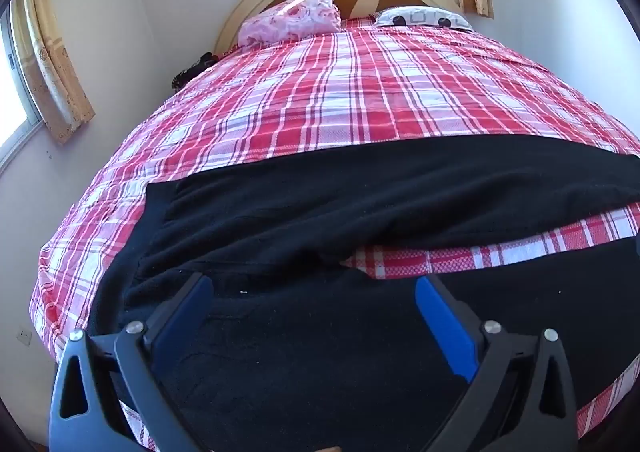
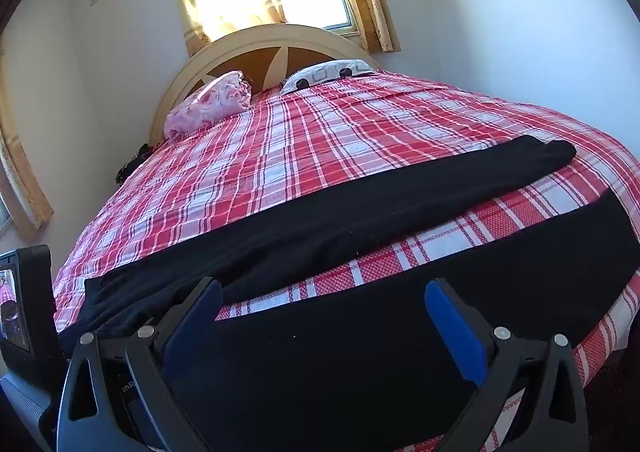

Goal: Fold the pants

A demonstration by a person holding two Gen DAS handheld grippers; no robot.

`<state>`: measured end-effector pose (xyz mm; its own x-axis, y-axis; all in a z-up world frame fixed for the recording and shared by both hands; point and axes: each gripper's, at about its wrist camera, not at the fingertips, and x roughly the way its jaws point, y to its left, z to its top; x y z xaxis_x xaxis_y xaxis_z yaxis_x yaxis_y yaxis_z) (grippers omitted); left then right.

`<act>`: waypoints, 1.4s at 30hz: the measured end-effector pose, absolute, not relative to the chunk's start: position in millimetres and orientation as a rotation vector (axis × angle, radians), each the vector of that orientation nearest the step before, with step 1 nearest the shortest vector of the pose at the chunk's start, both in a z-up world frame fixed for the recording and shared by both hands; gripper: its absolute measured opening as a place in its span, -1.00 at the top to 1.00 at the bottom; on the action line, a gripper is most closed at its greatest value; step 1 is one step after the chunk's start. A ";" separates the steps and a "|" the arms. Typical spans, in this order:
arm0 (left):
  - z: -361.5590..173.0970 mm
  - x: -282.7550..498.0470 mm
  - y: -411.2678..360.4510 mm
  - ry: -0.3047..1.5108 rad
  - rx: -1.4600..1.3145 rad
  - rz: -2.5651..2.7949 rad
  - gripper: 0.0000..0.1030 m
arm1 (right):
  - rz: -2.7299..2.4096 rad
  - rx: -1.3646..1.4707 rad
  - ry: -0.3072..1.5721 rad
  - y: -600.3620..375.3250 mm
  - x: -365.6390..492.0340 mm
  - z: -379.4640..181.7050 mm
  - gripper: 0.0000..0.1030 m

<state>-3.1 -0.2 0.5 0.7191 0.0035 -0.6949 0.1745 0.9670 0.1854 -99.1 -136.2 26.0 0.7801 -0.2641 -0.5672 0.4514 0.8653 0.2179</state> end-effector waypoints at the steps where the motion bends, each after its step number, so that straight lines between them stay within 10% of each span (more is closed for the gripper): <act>1: 1.1 -5.4 -0.7 0.759 0.253 -0.094 -1.00 | -0.396 0.350 0.552 -135.6 -98.8 26.4 -0.98; 42: -5.0 -2.6 -0.4 0.812 0.251 -0.098 -1.00 | -0.411 0.378 0.583 -137.0 -100.0 25.4 -0.98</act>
